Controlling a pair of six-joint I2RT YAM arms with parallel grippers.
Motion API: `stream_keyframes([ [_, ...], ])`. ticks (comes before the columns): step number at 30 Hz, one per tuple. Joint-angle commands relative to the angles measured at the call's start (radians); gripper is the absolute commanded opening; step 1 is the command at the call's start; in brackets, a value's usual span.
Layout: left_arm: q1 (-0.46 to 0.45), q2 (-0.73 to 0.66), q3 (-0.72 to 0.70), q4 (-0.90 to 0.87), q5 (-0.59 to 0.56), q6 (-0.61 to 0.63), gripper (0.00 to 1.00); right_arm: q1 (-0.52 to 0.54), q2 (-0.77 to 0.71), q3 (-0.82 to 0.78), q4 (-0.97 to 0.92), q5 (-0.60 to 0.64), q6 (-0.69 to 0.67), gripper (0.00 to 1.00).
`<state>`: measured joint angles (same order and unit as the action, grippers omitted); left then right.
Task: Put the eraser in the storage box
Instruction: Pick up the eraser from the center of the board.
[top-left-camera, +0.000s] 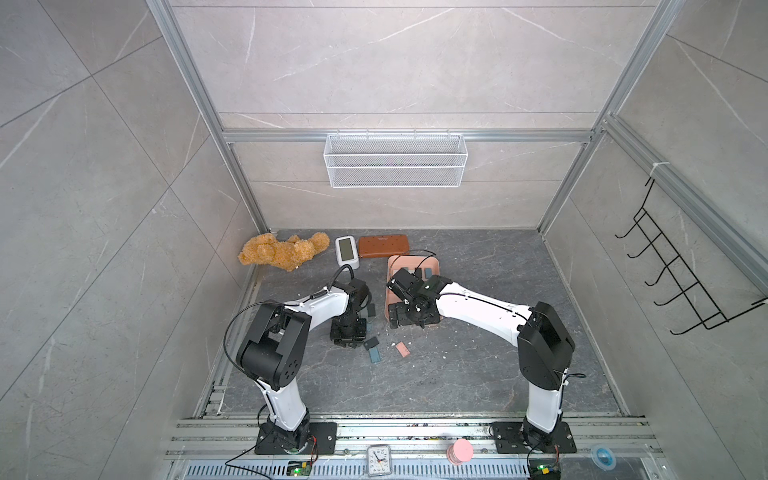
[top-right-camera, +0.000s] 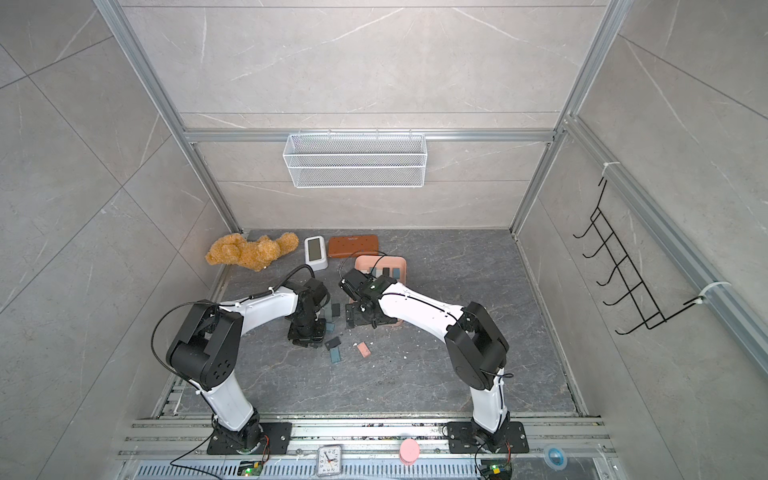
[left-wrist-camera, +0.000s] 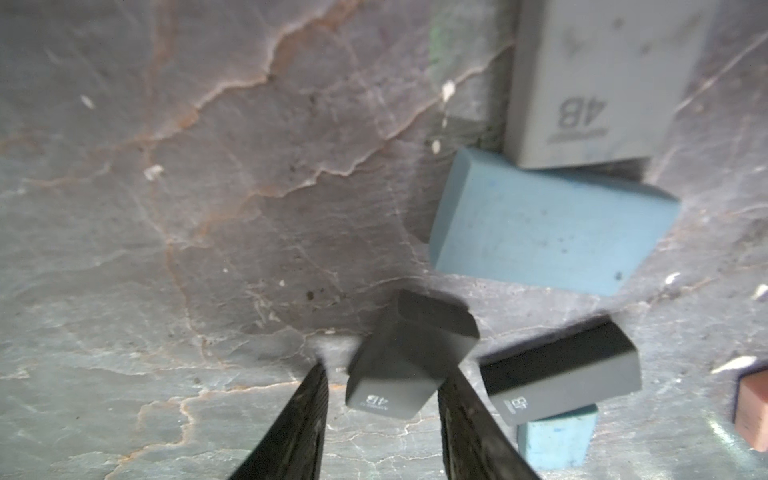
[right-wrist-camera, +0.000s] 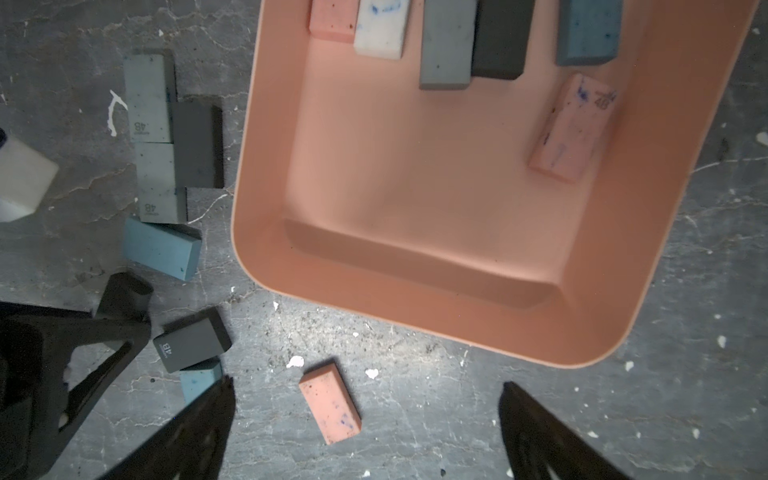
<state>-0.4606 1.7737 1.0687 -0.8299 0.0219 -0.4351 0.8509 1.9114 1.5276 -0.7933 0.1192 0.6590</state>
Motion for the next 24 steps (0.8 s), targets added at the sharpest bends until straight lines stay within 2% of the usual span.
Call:
stream_keyframes([
  [1,0.003,0.065,-0.023,0.061,-0.022,0.001,0.45,0.008,-0.058,-0.026,0.046,-0.038,0.002,1.00],
  [6,0.002,0.082,-0.007,0.064,-0.022,0.011,0.45,0.008,-0.111,-0.087,0.144,-0.112,0.002,1.00],
  [14,0.002,0.092,0.012,0.070,-0.010,0.021,0.48,0.009,-0.172,-0.174,0.240,-0.163,0.013,1.00],
  [24,-0.011,0.120,0.033,0.075,0.002,0.027,0.51,0.008,-0.188,-0.195,0.240,-0.161,0.021,1.00],
])
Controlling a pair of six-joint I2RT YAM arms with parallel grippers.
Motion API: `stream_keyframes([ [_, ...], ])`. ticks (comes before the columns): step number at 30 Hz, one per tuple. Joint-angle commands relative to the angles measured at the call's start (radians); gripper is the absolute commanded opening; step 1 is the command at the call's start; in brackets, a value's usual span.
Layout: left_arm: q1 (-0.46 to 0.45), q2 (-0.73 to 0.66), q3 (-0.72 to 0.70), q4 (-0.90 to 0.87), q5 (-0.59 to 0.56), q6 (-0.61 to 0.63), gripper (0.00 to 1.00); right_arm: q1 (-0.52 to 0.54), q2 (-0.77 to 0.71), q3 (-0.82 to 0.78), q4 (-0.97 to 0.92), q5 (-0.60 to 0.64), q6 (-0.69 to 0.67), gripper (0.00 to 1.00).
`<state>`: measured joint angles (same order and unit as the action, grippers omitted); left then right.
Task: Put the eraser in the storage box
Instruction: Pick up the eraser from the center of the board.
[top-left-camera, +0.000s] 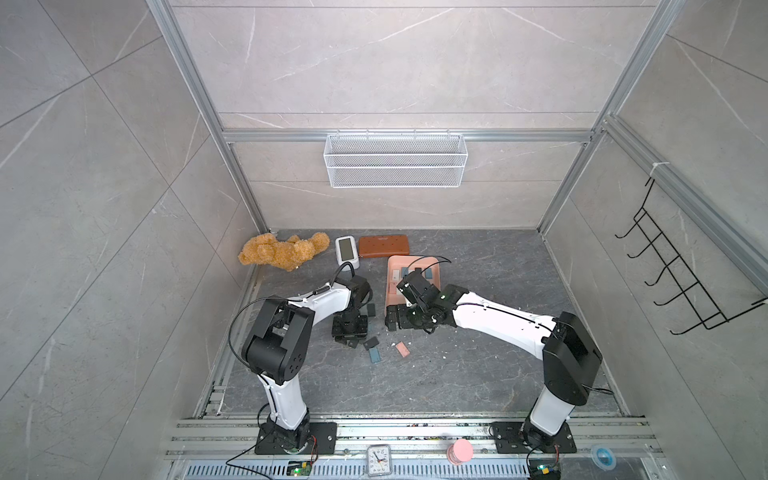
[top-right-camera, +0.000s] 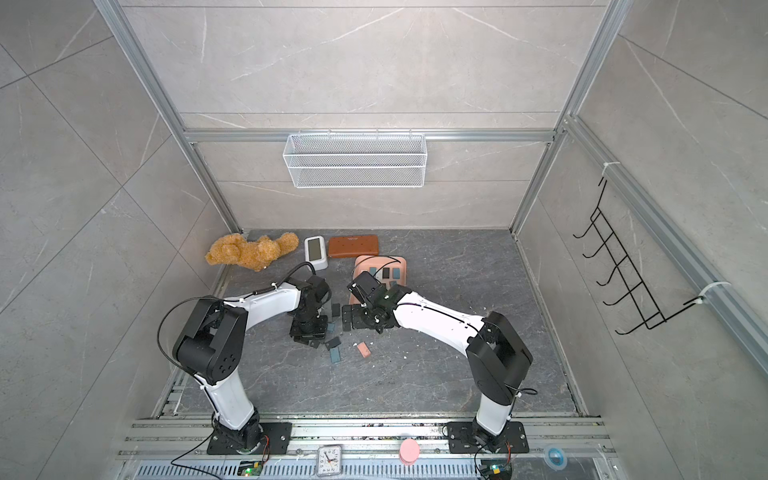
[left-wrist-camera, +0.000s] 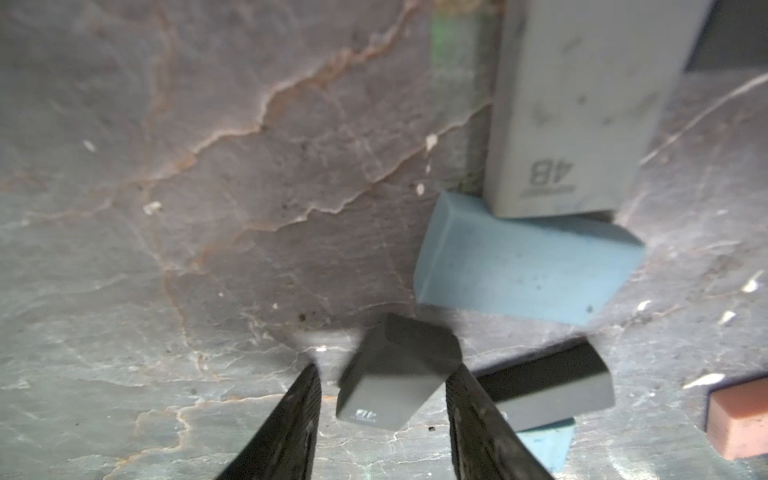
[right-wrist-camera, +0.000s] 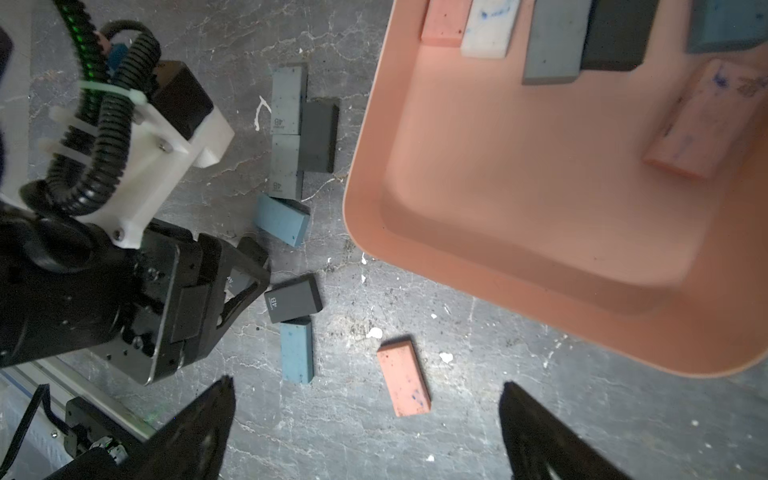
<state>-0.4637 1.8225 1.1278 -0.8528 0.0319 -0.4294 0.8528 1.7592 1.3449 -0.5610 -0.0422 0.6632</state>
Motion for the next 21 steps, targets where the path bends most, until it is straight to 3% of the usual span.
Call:
stream_keyframes([
  [1,-0.010,0.073,-0.028,0.098,-0.009,0.023,0.50,0.006,-0.039,-0.014,0.005,0.004,0.017,1.00],
  [9,-0.013,0.063,-0.060,0.106,-0.009,0.023,0.25,0.006,-0.059,-0.035,-0.001,0.021,0.023,1.00],
  [21,-0.013,-0.032,0.066,0.029,0.007,-0.025,0.15,-0.001,-0.087,-0.004,-0.024,0.028,0.028,1.00],
])
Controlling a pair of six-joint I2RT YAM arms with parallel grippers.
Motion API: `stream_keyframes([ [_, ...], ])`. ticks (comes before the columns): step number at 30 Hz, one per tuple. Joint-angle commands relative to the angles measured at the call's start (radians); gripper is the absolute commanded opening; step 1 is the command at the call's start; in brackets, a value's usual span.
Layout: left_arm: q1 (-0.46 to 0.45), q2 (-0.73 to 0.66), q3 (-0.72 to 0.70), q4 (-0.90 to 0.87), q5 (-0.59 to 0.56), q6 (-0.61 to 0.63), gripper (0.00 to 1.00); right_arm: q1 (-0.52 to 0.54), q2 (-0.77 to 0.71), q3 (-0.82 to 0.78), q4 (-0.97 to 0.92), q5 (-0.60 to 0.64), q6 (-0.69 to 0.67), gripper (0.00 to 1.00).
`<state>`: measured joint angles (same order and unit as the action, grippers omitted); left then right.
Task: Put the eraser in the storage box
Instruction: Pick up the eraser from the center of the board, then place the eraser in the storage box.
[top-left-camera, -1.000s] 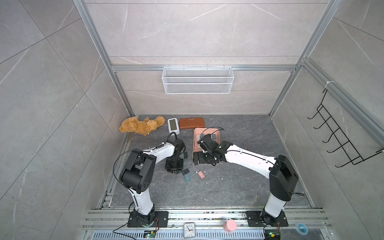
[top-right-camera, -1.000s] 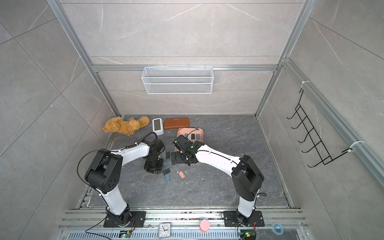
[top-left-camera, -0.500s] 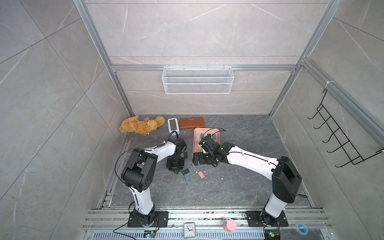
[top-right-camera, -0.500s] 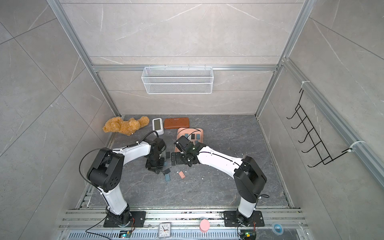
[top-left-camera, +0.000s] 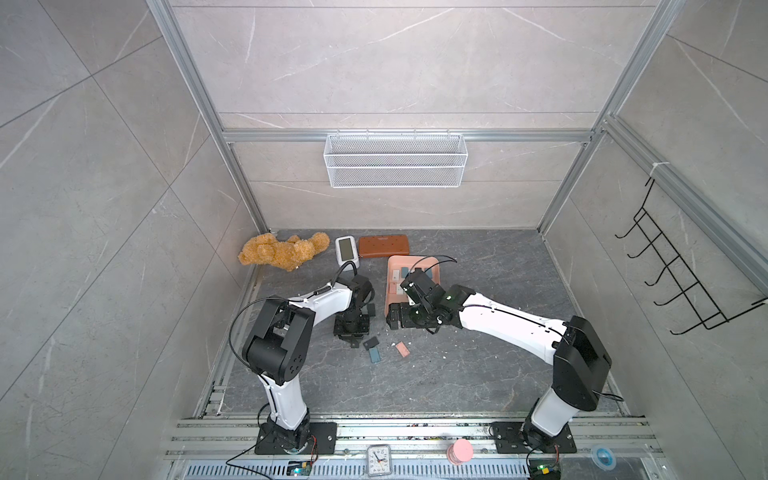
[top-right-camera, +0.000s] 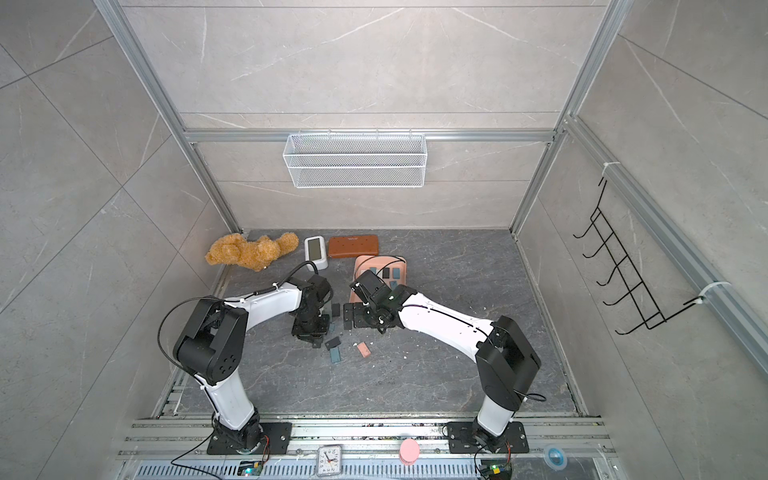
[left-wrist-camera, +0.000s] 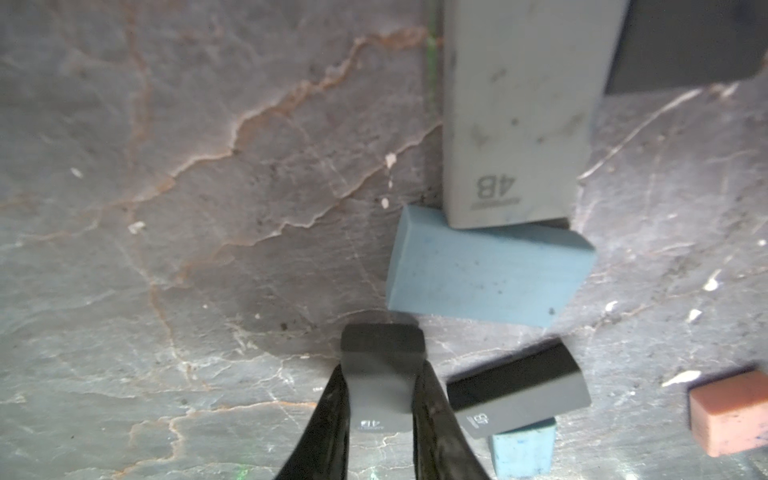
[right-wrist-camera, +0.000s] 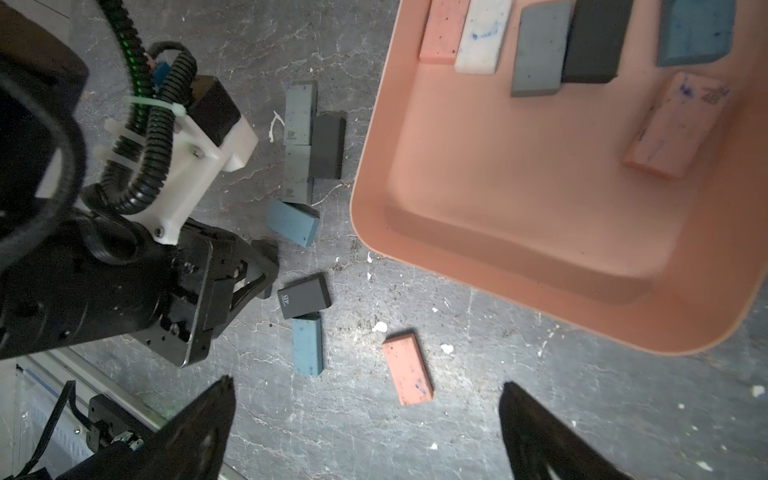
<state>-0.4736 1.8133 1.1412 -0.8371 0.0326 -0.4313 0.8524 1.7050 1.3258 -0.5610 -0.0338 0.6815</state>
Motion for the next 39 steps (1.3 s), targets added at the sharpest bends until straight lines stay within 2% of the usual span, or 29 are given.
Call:
stream_keyframes([
  [1,-0.003,-0.030,0.068,0.004,0.007,-0.029,0.15,-0.004,-0.038,0.018,-0.028,0.020,0.009,1.00],
  [9,-0.005,-0.052,0.217,-0.048,0.004,-0.075,0.14,-0.071,-0.095,0.009,-0.057,0.012,0.012,1.00],
  [16,-0.049,0.004,0.380,-0.048,0.015,-0.111,0.14,-0.166,-0.135,0.001,-0.121,-0.009,0.014,0.99],
  [28,-0.177,0.252,0.673,-0.032,0.047,-0.195,0.15,-0.327,-0.187,-0.009,-0.270,-0.054,-0.023,1.00],
  [39,-0.225,0.475,0.864,0.001,0.089,-0.253,0.15,-0.430,-0.255,-0.085,-0.306,-0.114,-0.048,1.00],
])
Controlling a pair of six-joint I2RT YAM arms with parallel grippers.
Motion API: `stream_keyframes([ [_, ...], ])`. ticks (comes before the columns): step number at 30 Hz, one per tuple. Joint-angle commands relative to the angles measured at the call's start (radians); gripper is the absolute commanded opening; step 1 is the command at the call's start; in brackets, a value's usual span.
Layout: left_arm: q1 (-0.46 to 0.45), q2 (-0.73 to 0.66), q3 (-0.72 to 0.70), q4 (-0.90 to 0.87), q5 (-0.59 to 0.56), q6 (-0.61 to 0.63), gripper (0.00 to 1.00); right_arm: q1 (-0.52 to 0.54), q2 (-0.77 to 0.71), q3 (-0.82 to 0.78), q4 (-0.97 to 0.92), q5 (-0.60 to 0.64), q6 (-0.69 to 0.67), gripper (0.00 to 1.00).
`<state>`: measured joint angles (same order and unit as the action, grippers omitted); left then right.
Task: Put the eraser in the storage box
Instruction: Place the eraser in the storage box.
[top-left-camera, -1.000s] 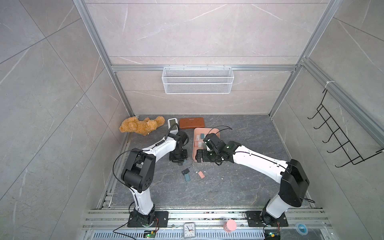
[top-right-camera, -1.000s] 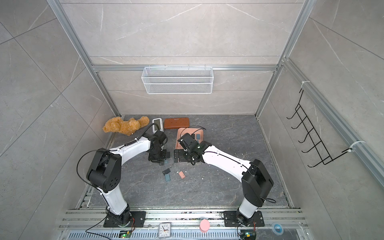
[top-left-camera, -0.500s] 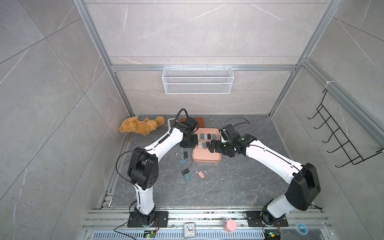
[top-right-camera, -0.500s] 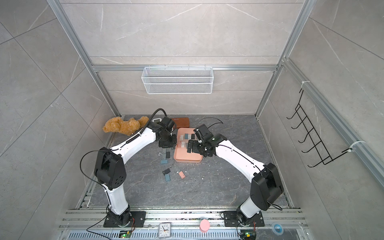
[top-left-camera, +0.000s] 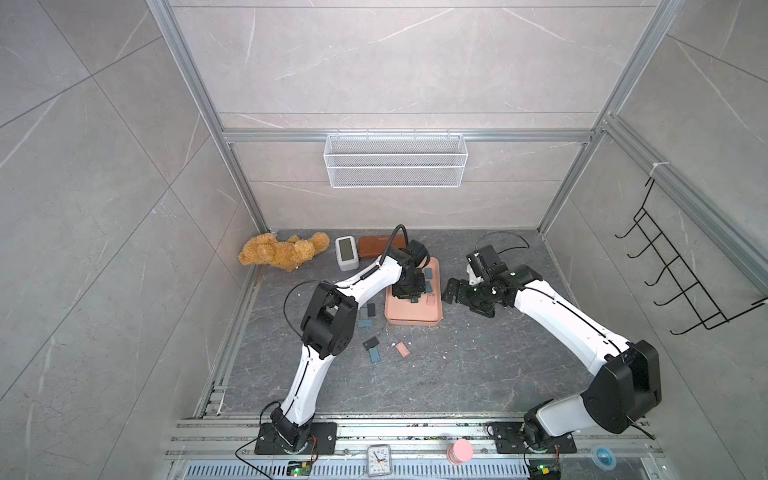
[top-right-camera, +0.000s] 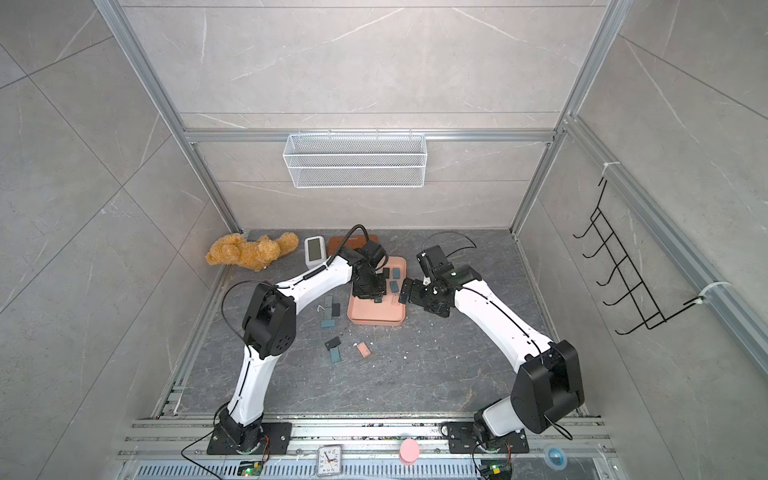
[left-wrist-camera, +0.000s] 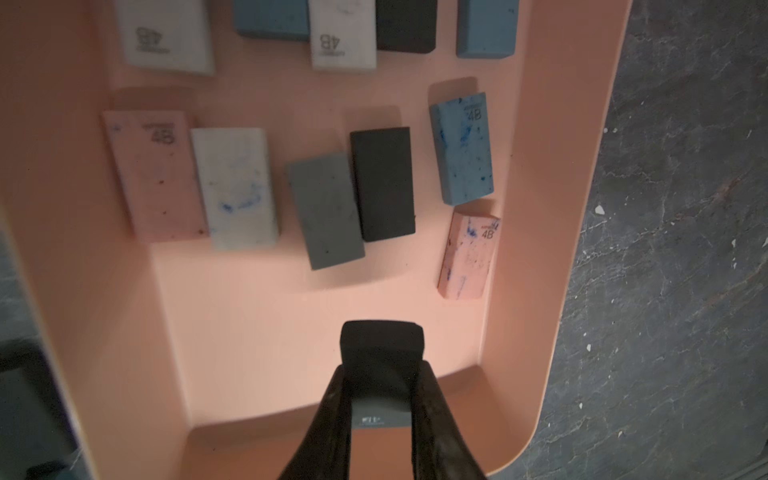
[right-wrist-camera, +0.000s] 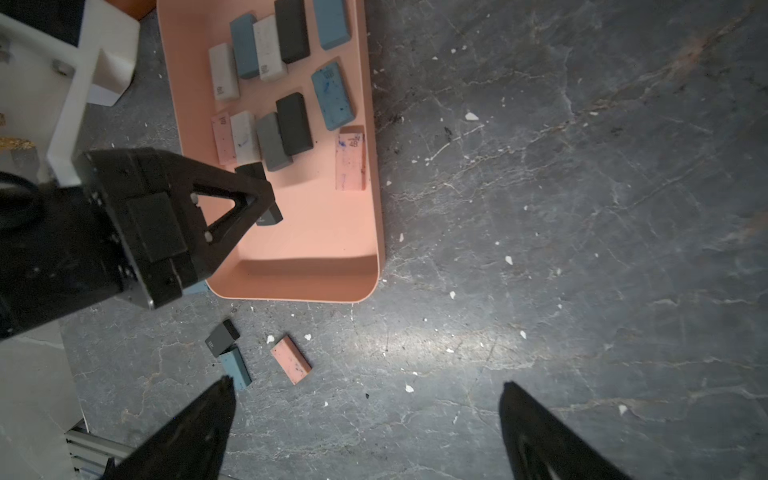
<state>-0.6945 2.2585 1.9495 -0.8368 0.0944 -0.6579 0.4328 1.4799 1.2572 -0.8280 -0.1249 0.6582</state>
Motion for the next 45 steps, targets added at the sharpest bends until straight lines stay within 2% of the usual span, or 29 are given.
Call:
stream_keyframes([
  [1,-0.004,0.045,0.068,0.001,0.030,-0.026,0.15,-0.015,-0.033,-0.021,-0.039,-0.025,-0.027,1.00],
  [5,-0.011,0.103,0.109,-0.004,0.038,-0.029,0.14,-0.033,-0.040,-0.033,-0.043,-0.030,-0.040,1.00],
  [14,-0.020,0.141,0.121,-0.008,0.044,-0.014,0.14,-0.053,-0.046,-0.047,-0.045,-0.037,-0.051,1.00],
  [30,-0.027,0.089,0.064,0.002,0.040,0.002,0.15,-0.057,-0.033,-0.056,-0.028,-0.043,-0.036,1.00],
  [45,-0.028,0.009,0.076,-0.008,0.013,0.025,0.15,-0.057,-0.014,-0.059,-0.008,-0.058,-0.023,1.00],
])
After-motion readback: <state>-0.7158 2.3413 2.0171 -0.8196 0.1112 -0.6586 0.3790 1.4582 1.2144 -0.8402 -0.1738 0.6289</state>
